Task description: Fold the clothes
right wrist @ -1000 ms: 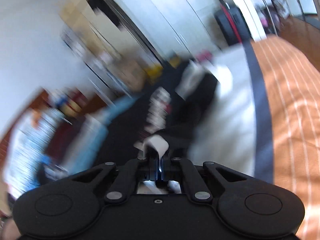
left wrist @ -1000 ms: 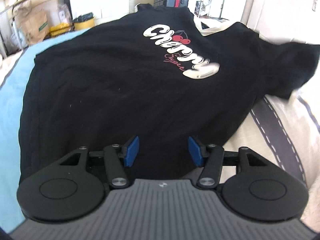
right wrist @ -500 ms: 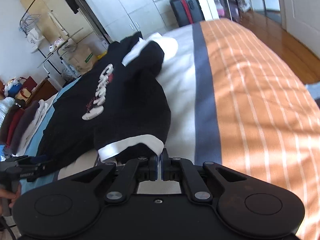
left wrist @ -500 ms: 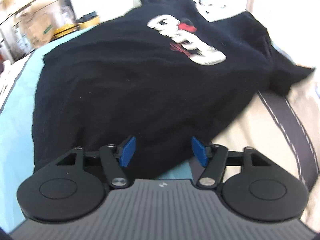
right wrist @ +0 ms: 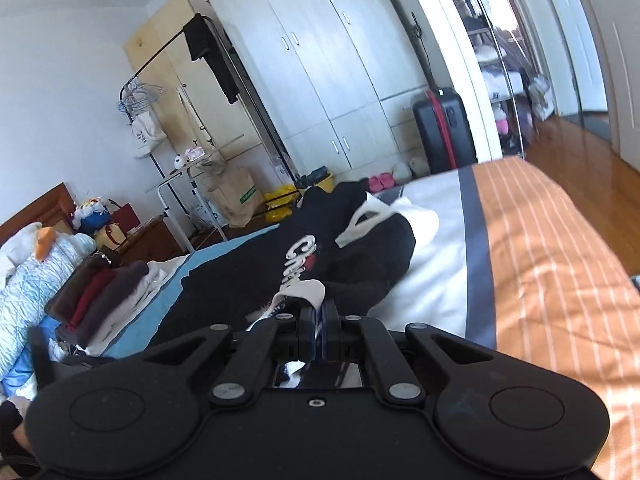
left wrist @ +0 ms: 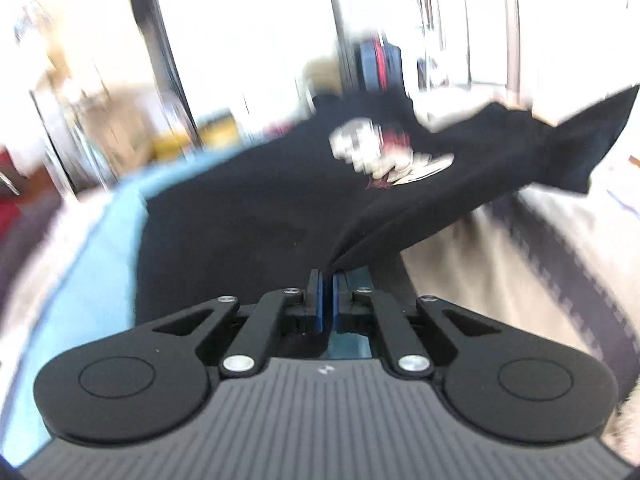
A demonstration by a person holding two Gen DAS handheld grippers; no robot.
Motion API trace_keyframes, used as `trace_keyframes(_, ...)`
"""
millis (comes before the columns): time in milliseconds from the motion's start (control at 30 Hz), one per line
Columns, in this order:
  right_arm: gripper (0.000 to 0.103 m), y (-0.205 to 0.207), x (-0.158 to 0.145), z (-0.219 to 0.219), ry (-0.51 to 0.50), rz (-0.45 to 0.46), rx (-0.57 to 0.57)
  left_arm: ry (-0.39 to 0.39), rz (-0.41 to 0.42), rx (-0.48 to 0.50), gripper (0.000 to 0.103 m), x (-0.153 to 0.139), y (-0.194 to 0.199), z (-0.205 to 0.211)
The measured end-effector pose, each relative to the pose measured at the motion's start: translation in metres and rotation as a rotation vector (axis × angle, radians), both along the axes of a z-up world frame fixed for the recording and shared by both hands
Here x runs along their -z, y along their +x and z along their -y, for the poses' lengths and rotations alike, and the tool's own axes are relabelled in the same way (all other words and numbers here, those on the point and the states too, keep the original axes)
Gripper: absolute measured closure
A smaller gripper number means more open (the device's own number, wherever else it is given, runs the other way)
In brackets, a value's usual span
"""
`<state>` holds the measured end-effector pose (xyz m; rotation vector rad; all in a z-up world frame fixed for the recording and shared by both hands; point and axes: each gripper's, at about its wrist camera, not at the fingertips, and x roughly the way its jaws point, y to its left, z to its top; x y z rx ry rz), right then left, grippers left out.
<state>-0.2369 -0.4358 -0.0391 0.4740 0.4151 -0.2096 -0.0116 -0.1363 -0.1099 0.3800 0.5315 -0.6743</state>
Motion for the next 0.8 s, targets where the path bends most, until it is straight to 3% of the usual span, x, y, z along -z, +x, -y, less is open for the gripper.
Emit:
trace_keyframes(33,0.098,-0.001,-0.003,-0.004,-0.005,-0.024,0.006,0.001,-0.010,-0.009,0.099,-0.002,-0.005,-0.005)
trace_keyframes(133,0.098,0.001,0.021,0.000,0.061,-0.212,0.066,0.036,-0.153,-0.015,0.099,0.020,-0.005,-0.013)
trace_keyframes(200,0.099,0.002,0.045,0.007,0.117,-0.322,0.071,0.103,-0.270,-0.012,0.099,0.045,0.001,-0.008)
trace_keyframes(233,0.099,-0.001,0.050,0.011,0.141,-0.327,0.072,0.138,-0.303,-0.010,0.098,0.054,0.002,-0.005)
trace_keyframes(333,0.099,-0.004,0.062,0.017,0.173,-0.355,0.064,0.220,-0.258,0.011,0.092,0.053,-0.004,0.008)
trace_keyframes(467,0.092,-0.004,0.060,0.006,0.111,-0.399,0.089,0.197,-0.239,0.018,0.057,0.024,-0.002,-0.003)
trace_keyframes(500,0.088,-0.007,0.054,0.006,0.098,-0.396,0.106,0.175,-0.238,0.007,0.056,0.014,0.003,-0.011)
trace_keyframes(533,0.075,-0.010,0.048,0.006,0.086,-0.392,0.123,0.151,-0.235,-0.012,0.053,0.003,0.009,-0.021)
trace_keyframes(633,0.056,-0.026,0.021,0.005,0.057,-0.313,0.172,0.094,-0.222,-0.073,0.033,-0.028,0.037,-0.049)
trace_keyframes(667,0.055,-0.031,0.011,0.005,0.054,-0.274,0.180,0.086,-0.219,-0.099,0.022,-0.035,0.053,-0.057)
trace_keyframes(733,0.054,-0.033,-0.011,0.004,0.050,-0.198,0.182,0.111,-0.247,-0.174,0.012,-0.034,0.093,-0.070)
trace_keyframes(800,0.051,-0.019,-0.025,0.000,0.072,-0.137,0.139,0.171,-0.345,-0.245,0.012,-0.015,0.131,-0.080)
